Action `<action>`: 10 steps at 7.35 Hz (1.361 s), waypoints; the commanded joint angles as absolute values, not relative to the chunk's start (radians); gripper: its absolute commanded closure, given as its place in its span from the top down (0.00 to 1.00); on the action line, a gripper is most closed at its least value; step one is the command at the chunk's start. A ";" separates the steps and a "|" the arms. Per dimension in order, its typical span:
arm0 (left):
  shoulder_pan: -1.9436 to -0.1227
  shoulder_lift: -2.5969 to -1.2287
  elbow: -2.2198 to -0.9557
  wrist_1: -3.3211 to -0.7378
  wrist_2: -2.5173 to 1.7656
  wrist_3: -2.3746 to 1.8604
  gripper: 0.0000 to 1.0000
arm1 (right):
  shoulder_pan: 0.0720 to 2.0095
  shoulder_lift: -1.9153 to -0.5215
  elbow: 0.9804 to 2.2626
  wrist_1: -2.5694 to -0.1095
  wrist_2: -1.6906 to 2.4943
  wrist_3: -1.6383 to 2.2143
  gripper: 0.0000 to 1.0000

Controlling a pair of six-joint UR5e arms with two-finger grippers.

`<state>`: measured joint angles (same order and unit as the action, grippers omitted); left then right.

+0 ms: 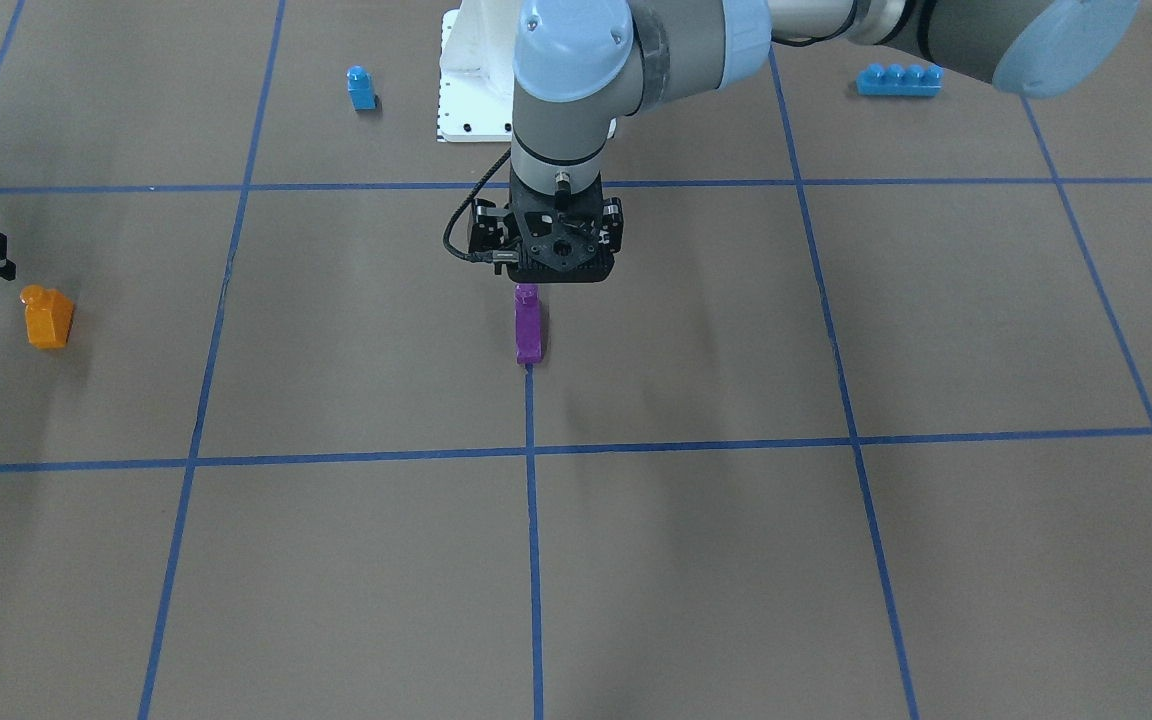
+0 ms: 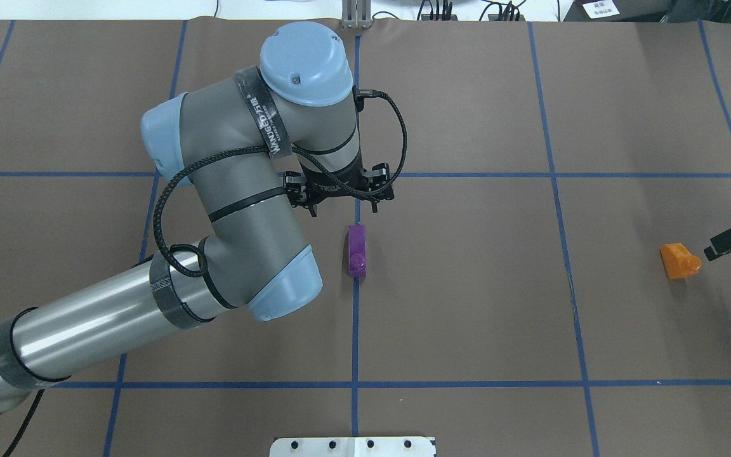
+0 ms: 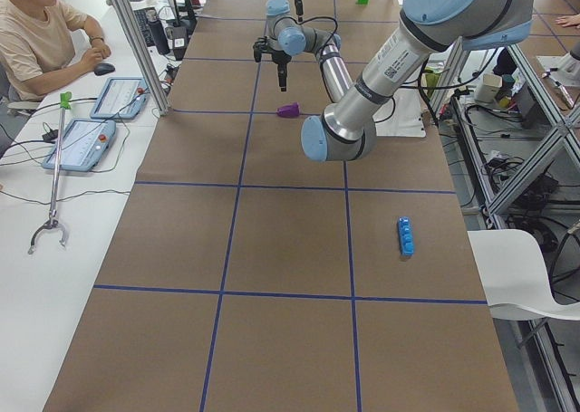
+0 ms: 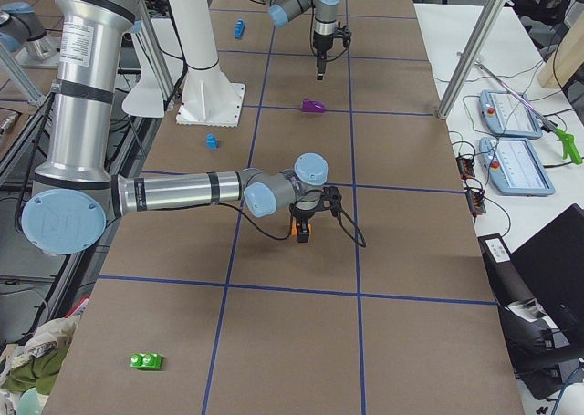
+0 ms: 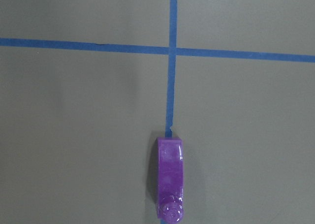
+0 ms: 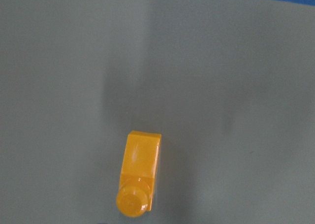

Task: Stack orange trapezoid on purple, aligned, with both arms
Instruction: 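Lower the right gripper onto the orange trapezoid block and grasp it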

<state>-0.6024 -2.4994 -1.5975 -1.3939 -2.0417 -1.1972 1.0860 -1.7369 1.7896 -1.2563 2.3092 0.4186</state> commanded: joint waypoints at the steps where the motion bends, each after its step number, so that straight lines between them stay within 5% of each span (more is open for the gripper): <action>1: -0.600 -2.499 -1.597 -1.394 -2.042 -1.198 1.00 | 0.978 -1.676 1.773 -1.255 2.234 0.551 0.97; 6: -0.601 -2.494 -1.598 -1.394 -2.042 -1.197 1.00 | 0.936 -1.672 1.711 -1.250 2.132 0.503 0.89; 8: -0.601 -2.494 -1.603 -1.394 -2.042 -1.198 1.00 | 0.936 -1.671 1.694 -1.239 2.143 0.509 0.54; 10: -0.603 -2.493 -1.603 -1.394 -2.040 -1.198 1.00 | 0.936 -1.660 1.681 -1.226 2.190 0.520 0.05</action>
